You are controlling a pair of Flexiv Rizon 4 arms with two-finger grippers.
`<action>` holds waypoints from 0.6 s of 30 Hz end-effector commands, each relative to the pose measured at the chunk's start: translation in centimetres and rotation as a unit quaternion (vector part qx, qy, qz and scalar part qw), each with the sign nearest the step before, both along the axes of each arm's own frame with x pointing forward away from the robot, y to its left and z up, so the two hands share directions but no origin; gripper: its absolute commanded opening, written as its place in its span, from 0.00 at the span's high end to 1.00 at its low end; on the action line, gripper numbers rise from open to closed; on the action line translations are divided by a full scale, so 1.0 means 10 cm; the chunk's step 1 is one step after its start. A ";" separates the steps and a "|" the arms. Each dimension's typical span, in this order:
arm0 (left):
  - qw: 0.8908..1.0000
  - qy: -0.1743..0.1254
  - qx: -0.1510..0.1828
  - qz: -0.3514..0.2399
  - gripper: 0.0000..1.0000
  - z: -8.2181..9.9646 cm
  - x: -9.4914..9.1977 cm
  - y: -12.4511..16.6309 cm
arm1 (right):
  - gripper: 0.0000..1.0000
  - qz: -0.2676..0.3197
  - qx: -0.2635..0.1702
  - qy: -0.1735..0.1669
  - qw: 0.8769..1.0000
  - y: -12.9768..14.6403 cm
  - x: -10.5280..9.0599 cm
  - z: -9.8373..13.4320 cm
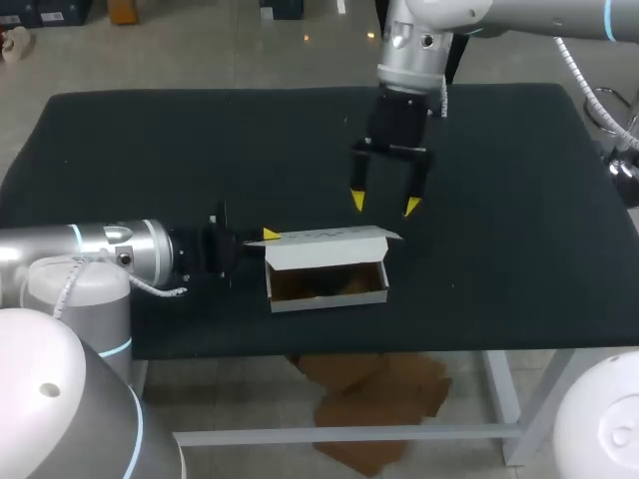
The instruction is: Assemble the packaging by folding the flat box into shape, placing the metal phone stand inside, and closing the box properly
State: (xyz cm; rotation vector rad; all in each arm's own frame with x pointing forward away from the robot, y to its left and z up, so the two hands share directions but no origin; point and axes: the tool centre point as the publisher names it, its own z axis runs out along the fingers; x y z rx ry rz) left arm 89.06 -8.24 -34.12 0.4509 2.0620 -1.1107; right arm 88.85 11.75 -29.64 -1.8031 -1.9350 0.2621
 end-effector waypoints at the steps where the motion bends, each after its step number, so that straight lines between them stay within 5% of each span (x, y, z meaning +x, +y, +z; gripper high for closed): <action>1: 1.000 -0.006 -0.001 0.003 1.00 -0.07 -0.01 -0.01 | 0.29 0.001 0.013 0.024 1.000 -0.02 0.03 -0.08; 4: 1.000 -0.008 -0.001 0.002 1.00 -0.09 -0.02 -0.02 | 0.44 -0.003 0.021 0.024 1.000 -0.02 0.00 -0.12; 18: 1.000 -0.019 0.003 0.002 1.00 -0.14 -0.05 -0.03 | 0.49 0.000 0.026 0.019 0.999 0.05 -0.11 -0.25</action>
